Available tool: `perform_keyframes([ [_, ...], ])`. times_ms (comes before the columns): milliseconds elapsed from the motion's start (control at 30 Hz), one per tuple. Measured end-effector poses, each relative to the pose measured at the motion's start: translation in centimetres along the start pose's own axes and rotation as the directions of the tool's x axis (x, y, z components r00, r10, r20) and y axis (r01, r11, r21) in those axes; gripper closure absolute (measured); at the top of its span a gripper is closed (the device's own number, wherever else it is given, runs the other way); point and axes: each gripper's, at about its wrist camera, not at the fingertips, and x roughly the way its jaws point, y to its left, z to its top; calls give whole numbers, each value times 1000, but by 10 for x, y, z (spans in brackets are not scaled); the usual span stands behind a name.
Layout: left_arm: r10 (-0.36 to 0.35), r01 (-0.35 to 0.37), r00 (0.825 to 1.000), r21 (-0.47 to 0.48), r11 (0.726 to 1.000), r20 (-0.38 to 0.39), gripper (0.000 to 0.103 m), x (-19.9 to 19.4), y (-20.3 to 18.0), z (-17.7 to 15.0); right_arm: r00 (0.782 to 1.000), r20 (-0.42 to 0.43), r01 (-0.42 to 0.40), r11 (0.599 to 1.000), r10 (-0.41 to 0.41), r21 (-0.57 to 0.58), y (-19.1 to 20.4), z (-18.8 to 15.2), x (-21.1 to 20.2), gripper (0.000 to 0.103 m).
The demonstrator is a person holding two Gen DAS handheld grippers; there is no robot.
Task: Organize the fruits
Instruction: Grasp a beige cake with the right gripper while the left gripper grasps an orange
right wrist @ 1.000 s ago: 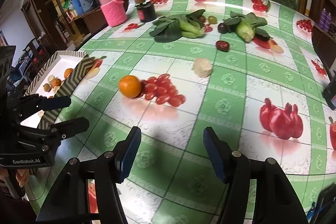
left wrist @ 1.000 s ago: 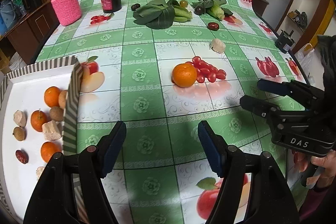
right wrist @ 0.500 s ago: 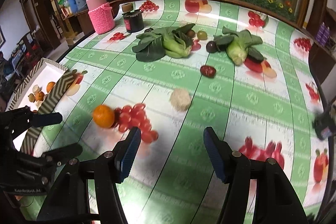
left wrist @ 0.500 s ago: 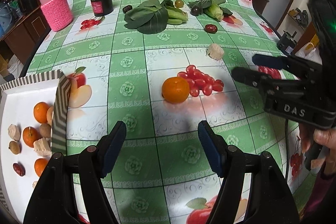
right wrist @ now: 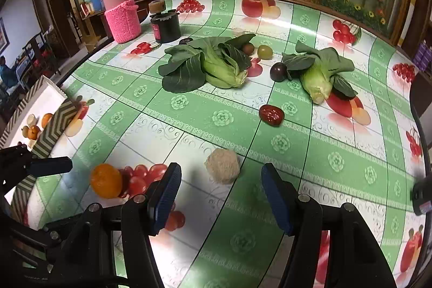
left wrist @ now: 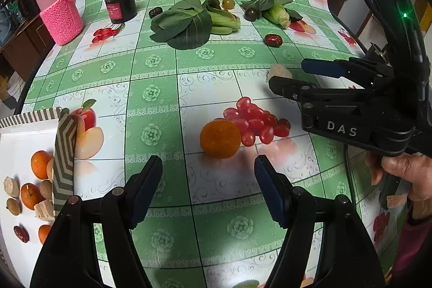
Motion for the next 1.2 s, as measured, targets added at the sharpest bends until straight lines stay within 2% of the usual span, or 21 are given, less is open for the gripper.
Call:
perform_keyframes([
  [200,-2,2,1000,1,1000,-5,33,7,-3,6,1000,-4,4,1000,-4,-28,2,2,12,42],
  [267,0,0,1000,-1,1000,-5,33,10,-4,8,1000,-11,-1,999,1,-32,2,1,16,47],
  [300,0,0,1000,-1,1000,-6,33,11,-4,8,1000,-18,-5,999,4,-33,2,0,18,53],
  [467,7,-7,1000,-9,1000,-3,33,16,-4,12,1000,-4,-9,1000,9,-25,-3,1,20,61],
  [533,-4,4,1000,-10,1000,-9,33,18,-4,12,1000,1,-4,1000,4,-22,-4,0,20,74],
  [633,-10,10,1000,5,1000,-7,33,21,-7,11,1000,5,-23,1000,23,3,-8,-2,16,74],
  [667,-17,17,1000,5,1000,-6,37,21,-7,11,1000,5,-20,1000,20,5,-8,-3,15,74],
  [700,-21,21,1000,7,1000,-4,49,21,-7,11,1000,6,-16,1000,16,4,-8,-5,13,74],
  [767,-18,19,1000,28,999,-5,66,23,-9,10,1000,10,-19,1000,19,6,-7,-9,8,74],
  [800,-13,13,1000,40,999,4,70,22,-9,10,1000,16,-21,1000,21,10,-7,-11,5,75],
  [933,-34,34,999,33,999,5,72,21,-5,10,999,35,-33,999,32,34,-9,-20,-8,75],
  [1200,-18,16,999,25,1000,48,73,5,0,-2,998,51,-37,998,34,51,-3,-41,-30,74],
])
